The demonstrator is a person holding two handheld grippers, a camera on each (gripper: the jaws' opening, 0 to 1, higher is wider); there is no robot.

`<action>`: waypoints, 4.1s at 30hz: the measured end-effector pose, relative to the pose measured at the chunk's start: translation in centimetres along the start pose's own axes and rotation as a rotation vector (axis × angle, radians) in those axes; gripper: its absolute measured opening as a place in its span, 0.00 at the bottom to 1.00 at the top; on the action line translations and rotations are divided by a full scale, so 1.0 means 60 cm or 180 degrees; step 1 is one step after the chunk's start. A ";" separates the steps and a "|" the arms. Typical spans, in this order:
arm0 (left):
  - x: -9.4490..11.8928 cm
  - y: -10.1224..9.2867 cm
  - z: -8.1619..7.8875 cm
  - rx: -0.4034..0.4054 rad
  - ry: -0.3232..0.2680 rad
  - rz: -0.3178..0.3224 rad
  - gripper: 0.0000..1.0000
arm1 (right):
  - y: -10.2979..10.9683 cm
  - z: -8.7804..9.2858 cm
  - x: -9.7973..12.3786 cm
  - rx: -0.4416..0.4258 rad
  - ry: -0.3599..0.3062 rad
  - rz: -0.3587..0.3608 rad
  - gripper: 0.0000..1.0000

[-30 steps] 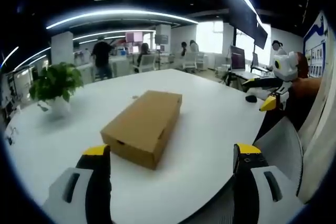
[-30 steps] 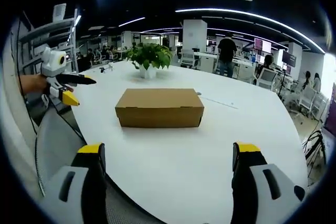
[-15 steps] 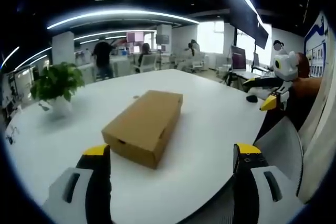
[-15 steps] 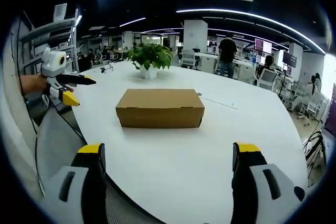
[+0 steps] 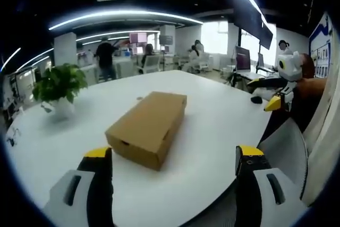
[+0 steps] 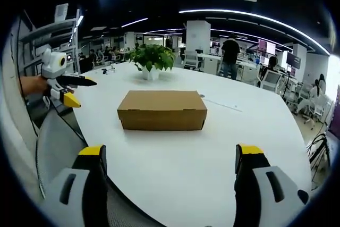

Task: Operate the shoe box by opening the lid, removing the specified soft item, and placing it in the target area until the item is outside and the box remains undamaged.

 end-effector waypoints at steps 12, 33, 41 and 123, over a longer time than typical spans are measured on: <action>-0.005 0.007 -0.002 -0.0021 0.0034 -0.0033 0.98 | -0.007 -0.001 -0.008 0.0014 0.0002 -0.0019 0.96; -0.020 0.011 -0.010 -0.0019 0.0054 -0.0051 0.98 | -0.021 -0.004 -0.016 0.0099 0.0050 -0.0112 0.96; -0.023 0.014 -0.008 -0.0003 0.0053 -0.0107 0.97 | -0.026 -0.002 -0.025 0.0118 0.0058 -0.0157 0.96; -0.178 0.095 0.070 0.0519 0.0064 -0.1152 0.63 | -0.139 0.038 -0.350 0.0935 0.0108 -0.1257 0.72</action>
Point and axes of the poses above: the point that each gripper's makers call its tool centre point, and the gripper's own axes: x roughly backward along the fingers, y roughly to its left, z roughly out of its underside, the point moved 2 cm from there along x, roughly backward along the fingers, and after that the axes turned 13 degrees about x, right-handed, at the moved point
